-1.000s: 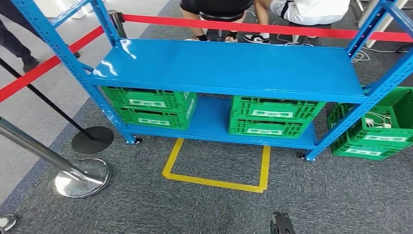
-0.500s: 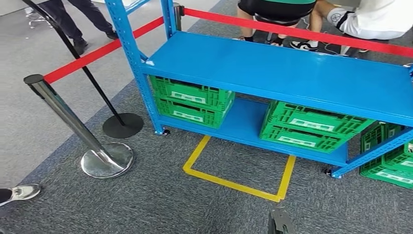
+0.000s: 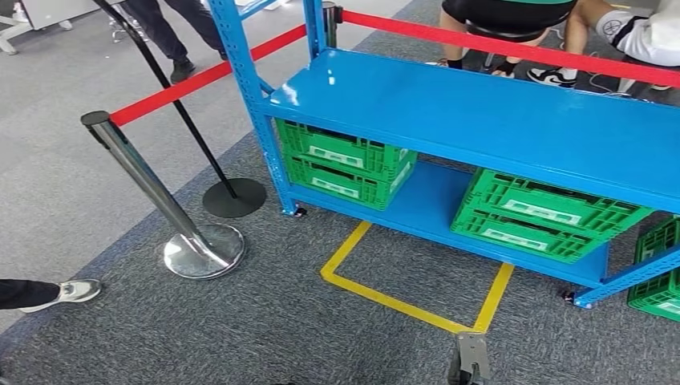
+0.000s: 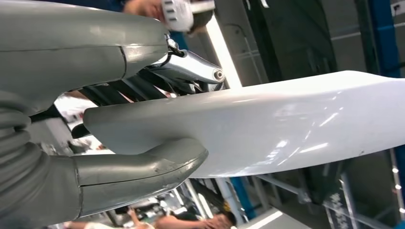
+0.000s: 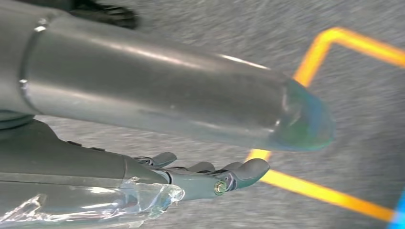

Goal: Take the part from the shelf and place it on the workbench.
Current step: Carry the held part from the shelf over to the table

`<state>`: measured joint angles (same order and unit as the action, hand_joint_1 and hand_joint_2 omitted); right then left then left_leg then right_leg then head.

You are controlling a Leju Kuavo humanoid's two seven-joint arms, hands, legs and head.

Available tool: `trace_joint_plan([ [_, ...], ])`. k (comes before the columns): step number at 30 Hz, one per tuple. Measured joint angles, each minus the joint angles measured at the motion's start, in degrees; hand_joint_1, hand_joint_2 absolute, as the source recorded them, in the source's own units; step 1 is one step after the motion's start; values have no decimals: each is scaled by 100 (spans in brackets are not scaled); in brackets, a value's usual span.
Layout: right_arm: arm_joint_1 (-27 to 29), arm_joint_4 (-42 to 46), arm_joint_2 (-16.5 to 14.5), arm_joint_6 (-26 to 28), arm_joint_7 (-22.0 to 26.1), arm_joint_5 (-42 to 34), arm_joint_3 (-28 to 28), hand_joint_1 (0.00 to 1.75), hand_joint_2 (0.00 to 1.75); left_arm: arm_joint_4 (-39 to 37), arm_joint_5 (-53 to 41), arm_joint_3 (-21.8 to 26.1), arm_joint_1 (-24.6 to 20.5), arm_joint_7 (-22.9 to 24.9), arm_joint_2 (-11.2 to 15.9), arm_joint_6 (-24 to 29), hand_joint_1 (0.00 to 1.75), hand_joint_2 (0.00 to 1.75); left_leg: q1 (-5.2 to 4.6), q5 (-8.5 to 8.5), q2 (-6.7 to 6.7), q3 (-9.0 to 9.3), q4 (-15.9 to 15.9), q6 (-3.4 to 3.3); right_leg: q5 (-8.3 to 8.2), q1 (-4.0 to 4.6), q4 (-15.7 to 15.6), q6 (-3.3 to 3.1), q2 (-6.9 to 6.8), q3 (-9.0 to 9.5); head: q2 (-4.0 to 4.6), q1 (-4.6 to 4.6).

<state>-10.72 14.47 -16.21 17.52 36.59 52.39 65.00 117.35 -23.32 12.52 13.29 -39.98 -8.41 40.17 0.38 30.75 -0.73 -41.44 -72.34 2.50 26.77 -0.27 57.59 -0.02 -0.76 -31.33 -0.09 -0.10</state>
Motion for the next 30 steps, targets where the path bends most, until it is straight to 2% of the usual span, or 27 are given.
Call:
trace_joint_plan([
  [3,-12,83,-78,10,210,-64,-19,0,0,-2,2,3,20,0,-4,0,175,175,-1,-333,19,301,485,-21,0,8,1,0,-86,5,0,1],
  [8,-15,93,-88,28,207,-70,-23,0,0,-2,2,3,19,0,-5,0,175,175,-1,-401,29,381,624,-27,0,8,1,1,-95,8,0,2],
  [10,-28,113,-101,207,83,-91,-42,0,0,-9,-17,-10,-21,0,-10,-2,175,175,-21,-506,145,665,1160,-68,14,41,25,42,-149,-9,-1,5],
  [11,-31,122,-80,368,-39,-150,-71,0,0,-33,-27,-34,-68,0,-13,-4,175,175,-24,-563,166,786,1413,-127,122,51,191,98,-120,-93,-1,17],
  [12,-31,129,-49,525,-170,-236,-98,0,0,-62,-35,-61,-118,0,-16,-6,175,175,-28,-611,176,892,1643,-190,293,61,496,156,-81,-241,-1,27],
  [14,-9,127,32,669,-332,-426,-128,0,0,-126,-23,-101,-180,0,-16,-9,175,175,-19,-636,67,865,1645,-279,710,49,1364,237,51,-660,-1,45],
  [15,4,126,56,666,-355,-478,-118,0,0,-144,-16,-102,-186,0,-16,-9,175,175,-22,-637,34,864,1645,-284,795,49,1666,243,62,-812,-1,44],
  [16,16,125,76,664,-367,-504,-107,0,0,-161,-11,-103,-191,0,-15,-9,175,175,-24,-638,-2,866,1644,-285,761,49,1751,242,65,-868,-1,45],
  [17,21,125,98,661,-375,-523,-97,0,0,-176,-9,-103,-194,0,-14,-9,175,175,-24,-638,-42,870,1643,-285,618,48,1600,236,70,-811,0,44],
  [19,18,125,132,644,-391,-556,-81,0,0,-195,-2,-104,-202,0,-14,-9,175,175,-22,-638,-119,881,1640,-273,204,33,812,220,165,-452,0,45],
  [20,16,125,140,633,-408,-573,-74,0,0,-199,1,-103,-210,0,-14,-9,175,175,-29,-637,-158,877,1629,-256,69,21,435,208,234,-259,0,42],
  [21,19,125,145,623,-434,-587,-68,0,0,-201,3,-103,-220,0,-14,-9,175,175,-32,-643,-192,864,1621,-228,1,14,190,195,290,-133,-1,39],
  [22,26,123,150,618,-470,-597,-63,0,0,-201,8,-103,-228,0,-14,-9,175,175,-35,-653,-222,847,1616,-196,-4,16,89,177,319,-79,-1,36],
  [24,42,119,165,613,-572,-618,-57,0,0,-201,27,-102,-235,0,-13,-9,175,175,-23,-673,-266,819,1616,-133,-15,25,76,116,266,-73,-2,36],
  [26,58,114,187,605,-659,-634,-53,0,0,-201,51,-100,-244,0,-8,-8,175,175,-19,-558,-181,749,1475,-80,-42,15,52,39,197,-66,-2,25],
  [28,91,106,211,595,-713,-635,-52,0,0,-201,64,-98,-258,0,1,-7,175,175,-18,-214,-50,473,885,-33,-54,9,34,-10,114,-68,-1,7],
  [29,117,101,222,593,-738,-634,-52,0,0,-201,68,-97,-262,0,4,-7,175,175,-15,-25,-25,277,475,-15,-54,11,33,-21,65,-75,-1,1],
  [30,147,96,232,595,-760,-632,-52,0,0,-201,70,-96,-260,0,5,-7,175,175,-12,94,-18,113,138,-2,-53,13,34,-24,14,-81,0,2],
])
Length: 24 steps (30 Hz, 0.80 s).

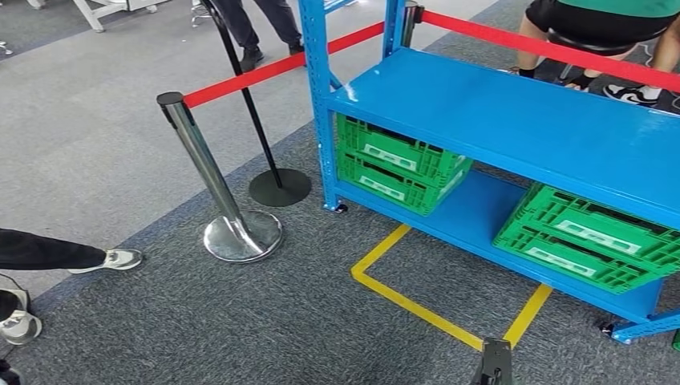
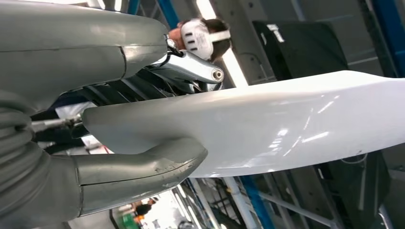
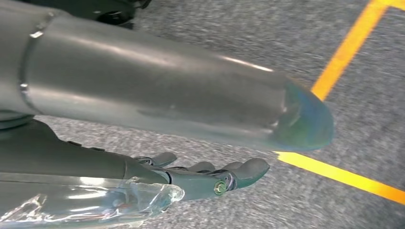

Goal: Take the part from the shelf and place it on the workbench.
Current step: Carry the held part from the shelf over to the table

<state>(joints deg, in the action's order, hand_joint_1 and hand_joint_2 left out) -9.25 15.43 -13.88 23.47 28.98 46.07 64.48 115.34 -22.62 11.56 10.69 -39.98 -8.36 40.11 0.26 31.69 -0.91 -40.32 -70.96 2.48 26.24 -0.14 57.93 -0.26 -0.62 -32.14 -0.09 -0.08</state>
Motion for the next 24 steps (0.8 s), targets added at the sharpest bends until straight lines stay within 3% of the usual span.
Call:
trace_joint_plan([
  [1,27,-5,8,4,-19,4,1,0,0,0,1,2,2,0,1,0,175,175,1,17,2,-83,-170,6,1,1,1,-1,-49,-4,0,-1],
  [2,46,-9,13,10,-30,10,1,0,0,0,2,5,2,0,1,1,175,175,3,-75,11,-56,-122,7,3,2,2,0,-94,-4,0,-1],
  [4,59,-16,22,42,-59,36,2,0,0,1,-3,8,1,0,4,2,175,175,4,-452,116,302,537,-9,11,5,3,13,-170,9,-1,-2],
  [6,75,-22,42,92,-113,71,0,0,0,4,-18,9,-9,0,8,2,175,175,-13,-677,274,673,1245,-44,39,38,30,61,-237,10,-2,0],
  [7,94,-25,55,113,-142,89,-2,0,0,6,-26,10,-11,0,8,2,175,175,-25,-694,317,748,1406,-69,52,55,41,88,-271,8,-1,4],
  [9,141,-35,81,136,-185,119,-4,0,0,10,-29,22,-1,0,8,4,175,175,-37,-681,247,740,1449,-137,69,60,43,138,-350,14,0,15],
  [11,168,-48,98,146,-206,138,-5,0,0,12,-26,40,10,0,10,6,175,175,-24,-698,162,737,1460,-194,156,39,135,203,-263,-25,0,25],
  [12,172,-55,107,149,-209,142,-6,0,0,13,-26,47,9,0,11,7,175,175,-15,-707,126,738,1466,-224,282,30,324,232,-167,-114,0,33],
  [14,191,-67,126,154,-211,144,-8,0,0,13,-27,51,6,0,13,7,175,175,-14,-713,48,734,1466,-260,644,22,1019,257,7,-440,0,46],
  [15,212,-74,133,154,-214,143,-9,0,0,13,-27,52,8,0,13,7,175,175,-16,-714,1,732,1465,-271,784,21,1389,257,30,-617,0,45],
  [16,234,-79,137,154,-218,143,-9,0,0,13,-27,53,9,0,14,7,175,175,-18,-715,-53,731,1465,-274,824,20,1610,255,40,-728,0,45],
  [17,250,-84,140,154,-221,142,-9,0,0,13,-27,55,11,0,14,7,175,175,-17,-716,-115,733,1464,-274,750,16,1613,250,45,-739,0,46],
  [18,258,-88,144,154,-224,142,-9,0,0,13,-27,56,12,0,14,7,175,175,-13,-717,-175,738,1462,-271,579,9,1391,244,62,-641,-1,46],
  [19,258,-91,148,155,-229,143,-9,0,0,13,-27,58,12,0,14,7,175,175,-9,-717,-237,744,1460,-263,363,-7,1009,242,129,-460,-1,47],
  [21,259,-102,153,164,-266,152,-11,0,0,13,-26,63,9,0,14,7,175,175,-12,-723,-352,729,1442,-215,121,-49,325,244,380,-115,-1,41],
  [23,289,-113,163,195,-342,180,-15,0,0,13,-22,70,15,0,14,7,175,175,2,-753,-462,688,1437,-140,113,-50,123,225,489,5,-1,38],
  [24,310,-114,169,216,-382,203,-17,0,0,13,-19,76,26,0,12,7,175,175,19,-774,-522,674,1444,-104,100,-37,122,196,428,12,-2,38],
])
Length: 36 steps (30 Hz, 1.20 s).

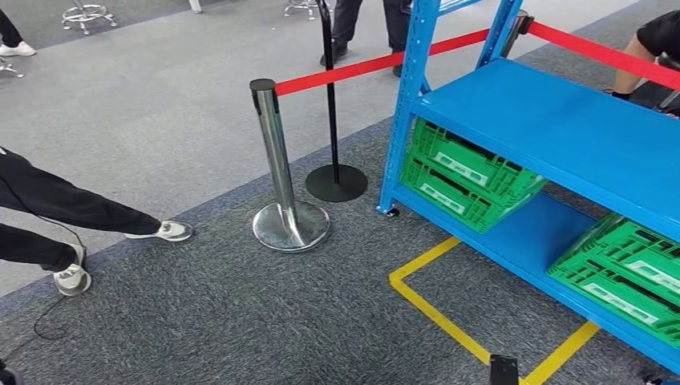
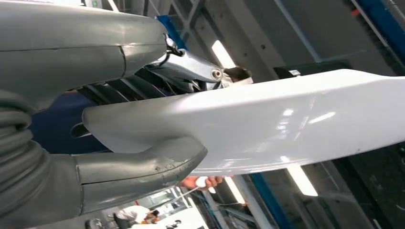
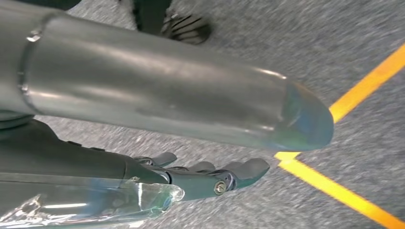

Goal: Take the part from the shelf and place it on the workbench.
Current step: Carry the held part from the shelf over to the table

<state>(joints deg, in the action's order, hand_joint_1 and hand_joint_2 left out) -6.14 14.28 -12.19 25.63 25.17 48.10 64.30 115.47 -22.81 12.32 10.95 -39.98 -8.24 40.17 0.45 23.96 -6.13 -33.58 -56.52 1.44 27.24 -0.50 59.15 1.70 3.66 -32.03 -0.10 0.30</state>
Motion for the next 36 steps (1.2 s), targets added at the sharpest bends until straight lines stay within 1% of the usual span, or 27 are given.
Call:
trace_joint_plan([
  [1,15,-1,8,19,-38,25,-5,0,0,0,3,8,15,0,-1,0,175,175,11,1,-7,-12,-3,29,-15,7,-13,-35,-68,6,1,2],
  [3,21,-2,15,45,-106,81,-28,0,0,0,5,26,21,0,-1,1,175,175,3,159,178,-130,-226,75,-45,6,-57,-113,-202,19,1,-21],
  [5,32,-5,19,54,-163,125,-57,0,0,-1,5,33,10,0,-1,2,175,175,-9,521,442,-460,-897,108,-54,18,-78,-163,-355,14,1,-44],
  [6,45,-7,22,55,-189,138,-68,0,0,-1,5,33,9,0,-1,2,175,175,-7,680,495,-645,-1280,120,-53,28,-78,-173,-440,6,1,-44],
  [7,57,-10,26,54,-211,146,-78,0,0,-2,5,37,11,0,-2,2,175,175,-6,760,519,-773,-1549,126,-50,37,-77,-178,-523,0,1,-44],
  [8,61,-14,29,53,-231,154,-86,0,0,-2,5,45,13,0,-2,2,175,175,-6,731,531,-797,-1620,125,-49,43,-77,-181,-606,-3,1,-44],
  [9,60,-20,32,52,-249,161,-92,0,0,-2,5,58,13,0,-2,2,175,175,-7,605,552,-705,-1471,118,-48,47,-77,-181,-683,-1,2,-44],
  [10,55,-25,32,50,-263,168,-98,0,0,-2,4,73,12,0,-1,2,175,175,-12,425,610,-513,-1144,103,-46,49,-77,-178,-755,6,2,-44],
  [11,51,-29,32,49,-274,177,-105,0,0,-2,4,84,9,0,-1,2,175,175,-27,258,756,-271,-737,85,-40,60,-76,-169,-821,15,2,-45],
  [13,52,-34,37,45,-290,196,-123,0,0,-2,3,92,-9,0,-2,1,175,175,-63,101,982,64,-133,33,-16,89,-58,-126,-933,17,2,-43],
  [14,52,-38,39,43,-296,204,-130,0,0,-1,3,95,-9,0,-3,1,175,175,-81,97,1028,115,-16,5,-7,102,-53,-99,-991,21,2,-44],
  [16,44,-45,43,37,-308,220,-142,0,0,1,2,110,7,0,-4,1,175,175,-82,83,895,92,21,-61,12,93,-50,-39,-1078,33,2,-40],
  [17,39,-46,44,36,-311,227,-151,0,0,1,-1,118,13,0,-3,2,175,175,-71,71,832,90,30,-92,59,83,-3,-3,-995,18,2,-35],
  [18,37,-48,44,37,-314,233,-162,0,0,2,-3,121,12,0,-3,2,175,175,-56,56,767,91,41,-123,155,71,135,30,-844,-37,2,-23],
  [20,52,-49,50,38,-317,239,-175,0,0,1,-6,119,7,0,-8,1,175,175,-38,39,645,87,47,-168,491,58,770,74,-489,-314,2,3],
  [22,85,-51,56,38,-322,242,-178,0,0,0,-5,117,9,0,-13,1,175,175,-39,31,496,76,45,-189,752,54,1465,84,-383,-647,2,12],
  [23,98,-52,58,38,-324,243,-179,0,0,0,-5,117,11,0,-14,1,175,175,-38,28,415,76,43,-189,737,52,1572,85,-376,-709,2,15],
  [24,103,-53,58,38,-325,243,-179,0,0,0,-5,118,13,0,-14,0,175,175,-34,24,331,80,42,-185,607,46,1441,80,-367,-655,2,14],
  [25,104,-54,59,38,-324,244,-180,0,0,0,-5,119,13,0,-14,0,175,175,-27,21,246,86,40,-175,396,36,1100,77,-325,-497,2,15],
  [27,99,-57,60,38,-323,245,-181,0,0,0,-5,118,10,0,-14,0,175,175,-15,13,98,83,26,-132,80,-3,309,75,-76,-126,2,12],
  [29,96,-66,62,39,-326,245,-183,0,0,0,-5,117,10,0,-13,0,175,175,0,-13,-26,41,22,-61,22,-14,-37,59,96,55,2,8],
  [31,91,-71,66,40,-327,245,-184,0,0,1,-5,116,28,0,-14,0,175,175,29,-54,-141,-4,40,19,2,6,-63,1,7,81,2,8],
  [32,86,-71,67,40,-327,246,-184,0,0,1,-5,117,37,0,-14,1,175,175,32,-40,-104,-29,19,48,-19,9,-82,-38,-56,84,2,3],
  [33,81,-72,68,40,-325,246,-185,0,0,1,-5,117,36,0,-14,1,175,175,26,39,9,-91,-91,70,-40,7,-107,-79,-128,91,2,-9],
  [34,78,-72,67,40,-324,247,-185,0,0,1,-5,116,29,0,-13,1,175,175,15,180,163,-206,-317,85,-56,3,-132,-113,-205,95,2,-23],
  [35,82,-73,68,40,-323,248,-185,0,0,1,-5,115,23,0,-13,1,175,175,3,368,345,-373,-659,96,-60,13,-140,-135,-285,95,2,-37],
  [36,92,-73,69,40,-322,248,-185,0,0,0,-5,113,18,0,-13,1,175,175,2,553,453,-570,-1058,107,-59,21,-143,-149,-368,89,2,-48],
])
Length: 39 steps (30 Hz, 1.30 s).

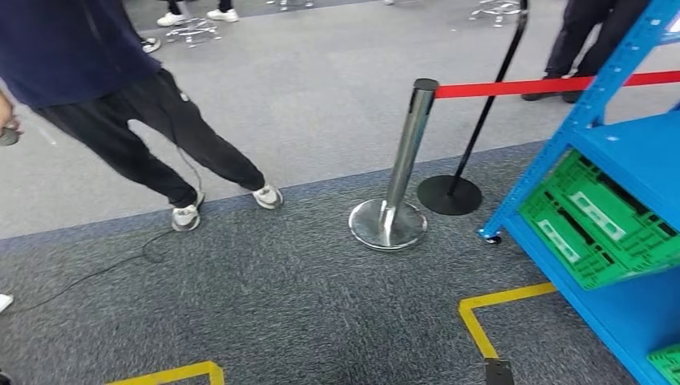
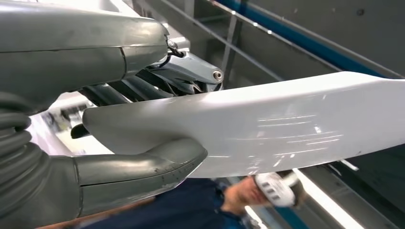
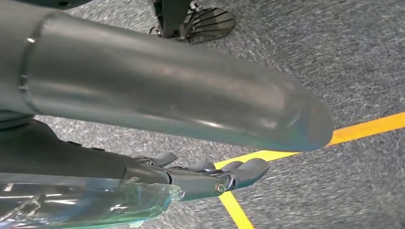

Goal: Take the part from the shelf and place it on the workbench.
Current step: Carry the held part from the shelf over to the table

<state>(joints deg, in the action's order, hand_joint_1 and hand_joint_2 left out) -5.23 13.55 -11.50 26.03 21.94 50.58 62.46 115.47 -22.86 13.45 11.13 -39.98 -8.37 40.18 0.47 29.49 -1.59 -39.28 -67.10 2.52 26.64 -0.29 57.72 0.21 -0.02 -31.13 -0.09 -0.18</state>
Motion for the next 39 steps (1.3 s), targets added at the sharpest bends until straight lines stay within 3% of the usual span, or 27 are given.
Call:
trace_joint_plan([
  [2,15,0,3,0,-1,0,1,0,0,0,2,-3,5,0,0,-1,175,175,4,146,71,-253,-518,13,7,11,1,-9,-167,-10,0,1],
  [3,15,-1,4,0,-2,0,1,0,0,0,3,-2,7,0,0,-1,175,175,5,63,87,-228,-483,13,11,13,1,-9,-245,-10,0,1],
  [4,10,-2,5,0,-2,0,1,0,0,0,5,-2,7,0,0,-1,175,175,5,-102,118,-87,-233,9,16,13,1,-5,-320,-4,0,1],
  [6,-1,-4,5,-1,-1,0,0,0,0,0,7,-2,0,0,0,-1,175,175,-14,-432,365,363,560,-11,44,35,15,28,-449,15,0,-4],
  [7,-5,-4,5,-1,-1,0,0,0,0,0,6,-4,-6,0,0,-1,175,175,-26,-513,474,528,857,-36,61,53,24,55,-504,22,-1,0],
  [8,-8,-4,5,-2,0,1,0,0,0,0,6,-4,-8,0,0,-1,175,175,-41,-534,550,615,1024,-65,77,70,32,85,-558,29,-1,5],
  [10,-20,-5,5,-2,-1,5,-1,0,0,1,7,0,0,0,0,0,175,175,-54,-527,452,613,1074,-141,99,74,25,145,-672,55,-1,15],
  [11,-32,-6,5,-2,-1,11,-4,0,0,1,7,3,7,0,0,1,175,175,-47,-536,386,611,1086,-175,126,64,42,182,-643,59,0,18],
  [13,-53,-9,5,-2,-3,24,-17,0,0,2,5,4,5,0,1,1,175,175,-20,-558,261,620,1107,-238,315,39,317,249,-365,-49,0,45],
  [15,-44,-13,5,-3,-11,31,-33,0,0,2,4,1,-1,0,-1,0,175,175,-11,-565,139,617,1107,-277,655,27,1026,281,-69,-385,0,75],
  [17,-13,-17,5,-4,-19,48,-44,0,0,2,6,1,2,0,-1,-1,175,175,-15,-568,-13,614,1106,-291,819,28,1618,283,-11,-708,0,82],
  [18,0,-18,5,-4,-4,67,-53,0,0,2,12,1,10,0,-1,-1,175,175,-17,-568,-93,618,1105,-291,744,28,1634,276,-4,-745,0,85],
  [20,10,-20,10,-4,68,99,-75,0,0,14,42,-4,43,0,0,-1,175,175,-13,-569,-247,632,1103,-283,336,22,1049,247,94,-516,0,85],
  [22,2,-20,22,-3,116,96,-89,0,0,34,72,-10,46,0,0,-1,175,175,-14,-573,-383,619,1089,-247,48,-8,335,219,393,-195,0,81],
  [24,-23,-21,29,-2,74,87,-89,0,0,41,74,-14,-22,0,0,-1,175,175,2,-604,-512,564,1081,-173,19,-17,79,190,551,-74,0,79],
  [26,-61,-22,30,-1,14,85,-89,0,0,40,52,-17,-92,0,-2,-1,175,175,35,-637,-616,513,1087,-94,-5,-6,46,130,432,-61,0,80],
  [28,-79,-22,30,0,-14,89,-90,0,0,39,38,-21,-136,0,-2,-2,175,175,24,-510,-422,416,916,-43,-42,-10,-10,55,286,-39,0,56],
  [30,-45,-27,29,13,12,73,-93,0,0,39,93,-26,-147,0,-2,-33,175,175,2,-161,-79,127,309,-8,-53,0,-43,8,122,-25,0,26],
  [32,24,-42,29,31,55,43,-103,0,0,37,168,-31,-103,0,-1,-57,175,175,6,106,54,-196,-370,20,-42,11,-43,-8,-59,-28,0,19],
  [33,49,-51,29,34,66,32,-113,0,0,35,188,-33,-75,0,-1,-52,175,175,7,97,77,-247,-485,26,-36,13,-43,-10,-144,-27,0,18],
  [34,61,-57,29,36,72,28,-126,0,0,33,201,-34,-55,0,1,-44,175,175,7,-17,96,-184,-377,27,-29,13,-42,-7,-224,-24,0,18],
  [35,62,-61,29,34,77,26,-140,0,0,32,208,-35,-46,0,3,-40,175,175,6,-199,138,-15,-75,23,-21,12,-42,3,-296,-15,0,17],
  [37,56,-63,29,18,116,9,-166,0,0,30,221,-37,-43,0,12,-40,175,175,-16,-501,371,416,695,-6,11,36,-30,44,-416,10,0,14],
  [39,55,-63,29,1,163,-4,-179,0,0,25,291,-45,-13,0,21,-39,175,175,-46,-569,515,618,1076,-76,47,72,-20,103,-519,36,0,16],
])
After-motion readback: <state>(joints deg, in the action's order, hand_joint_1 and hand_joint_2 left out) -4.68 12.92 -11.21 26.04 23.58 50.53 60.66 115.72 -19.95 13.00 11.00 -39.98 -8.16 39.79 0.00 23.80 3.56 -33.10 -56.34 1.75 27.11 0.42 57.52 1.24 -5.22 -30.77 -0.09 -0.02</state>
